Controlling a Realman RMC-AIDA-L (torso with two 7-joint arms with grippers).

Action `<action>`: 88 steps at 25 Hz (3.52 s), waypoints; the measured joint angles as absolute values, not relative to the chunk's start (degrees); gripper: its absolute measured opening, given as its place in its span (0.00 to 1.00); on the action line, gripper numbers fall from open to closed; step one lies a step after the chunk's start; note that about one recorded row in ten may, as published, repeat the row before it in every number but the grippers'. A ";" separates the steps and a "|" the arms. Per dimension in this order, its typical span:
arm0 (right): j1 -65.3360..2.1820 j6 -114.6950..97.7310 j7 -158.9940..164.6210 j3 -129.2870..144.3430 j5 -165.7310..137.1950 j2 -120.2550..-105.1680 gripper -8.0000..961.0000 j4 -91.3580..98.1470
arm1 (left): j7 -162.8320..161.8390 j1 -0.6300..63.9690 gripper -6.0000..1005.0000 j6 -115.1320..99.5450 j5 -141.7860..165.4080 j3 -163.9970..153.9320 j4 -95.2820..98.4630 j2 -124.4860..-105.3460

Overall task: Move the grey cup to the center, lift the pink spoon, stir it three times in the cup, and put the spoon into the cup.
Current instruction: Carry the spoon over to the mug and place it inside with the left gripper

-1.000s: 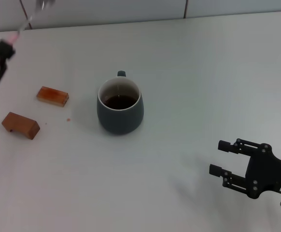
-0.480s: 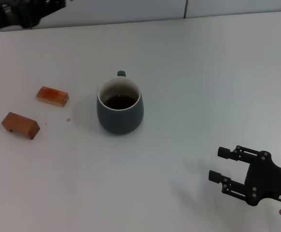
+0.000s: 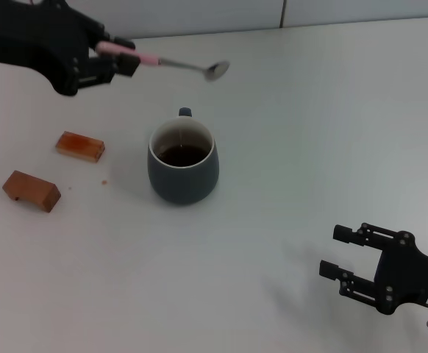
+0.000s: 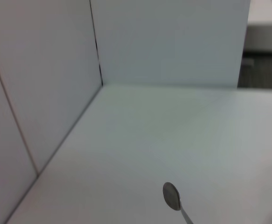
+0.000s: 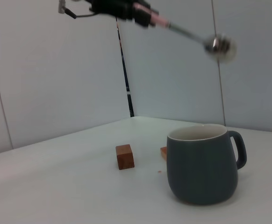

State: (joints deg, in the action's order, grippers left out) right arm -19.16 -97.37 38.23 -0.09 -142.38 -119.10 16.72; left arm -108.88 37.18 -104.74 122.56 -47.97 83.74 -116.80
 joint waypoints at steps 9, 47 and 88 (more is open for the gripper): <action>-19.16 -97.32 38.26 -0.09 -142.38 -119.09 0.65 16.70 | -111.51 40.05 0.16 -106.35 136.99 -58.37 90.59 -118.19; -19.69 -96.06 38.32 -0.62 -142.38 -119.09 0.65 15.55 | -115.39 45.56 0.18 -97.67 152.53 -80.91 83.22 -119.07; -20.84 -95.98 39.00 -0.70 -142.38 -119.18 0.65 15.38 | -115.84 47.71 0.20 -94.04 149.95 -83.49 80.09 -119.09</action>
State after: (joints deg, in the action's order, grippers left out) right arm -20.84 -95.98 39.00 -0.70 -142.38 -119.18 15.38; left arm -115.84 47.71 -94.04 149.95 -83.49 80.09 -119.09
